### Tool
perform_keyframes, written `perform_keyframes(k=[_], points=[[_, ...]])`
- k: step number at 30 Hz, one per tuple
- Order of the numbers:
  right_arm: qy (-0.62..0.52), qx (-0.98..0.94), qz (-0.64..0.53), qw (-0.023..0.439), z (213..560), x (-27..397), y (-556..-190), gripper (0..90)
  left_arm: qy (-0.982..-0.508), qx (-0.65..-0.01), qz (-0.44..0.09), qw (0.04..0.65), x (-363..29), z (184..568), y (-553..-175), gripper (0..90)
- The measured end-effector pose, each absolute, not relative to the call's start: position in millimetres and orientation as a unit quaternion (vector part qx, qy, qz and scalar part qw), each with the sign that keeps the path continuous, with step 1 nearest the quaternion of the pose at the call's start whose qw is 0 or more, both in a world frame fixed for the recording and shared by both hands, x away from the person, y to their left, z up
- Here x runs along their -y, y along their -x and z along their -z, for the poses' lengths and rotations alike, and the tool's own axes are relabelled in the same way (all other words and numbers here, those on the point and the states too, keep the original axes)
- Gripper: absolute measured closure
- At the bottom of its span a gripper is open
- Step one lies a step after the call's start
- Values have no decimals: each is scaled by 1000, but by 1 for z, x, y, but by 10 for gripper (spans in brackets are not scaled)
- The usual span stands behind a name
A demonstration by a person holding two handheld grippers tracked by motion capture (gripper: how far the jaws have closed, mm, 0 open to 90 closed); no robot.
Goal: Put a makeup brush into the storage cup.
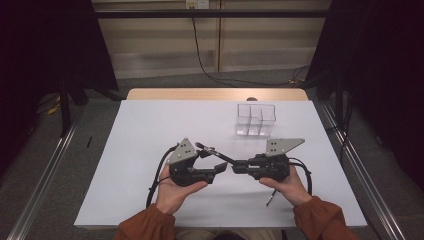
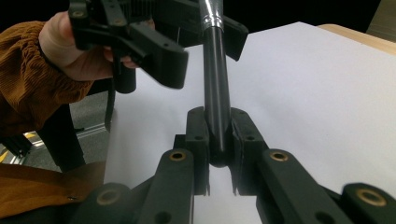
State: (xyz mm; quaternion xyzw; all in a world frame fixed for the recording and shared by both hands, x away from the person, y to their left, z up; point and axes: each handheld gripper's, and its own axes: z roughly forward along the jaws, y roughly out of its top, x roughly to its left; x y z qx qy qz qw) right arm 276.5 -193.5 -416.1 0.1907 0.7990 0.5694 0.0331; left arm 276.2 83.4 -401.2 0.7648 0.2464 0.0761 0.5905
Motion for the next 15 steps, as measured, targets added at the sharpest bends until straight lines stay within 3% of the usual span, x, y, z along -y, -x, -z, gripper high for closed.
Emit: perform_keyframes(k=[3,15], points=[[-189,-801,-568,32,416,194,-276,797,-761,-252,-63,595,-84,400,-279,372],[-184,-799,-571,36,416,194,-275,796,-737,-267,-37,620,-86,397,-280,550]])
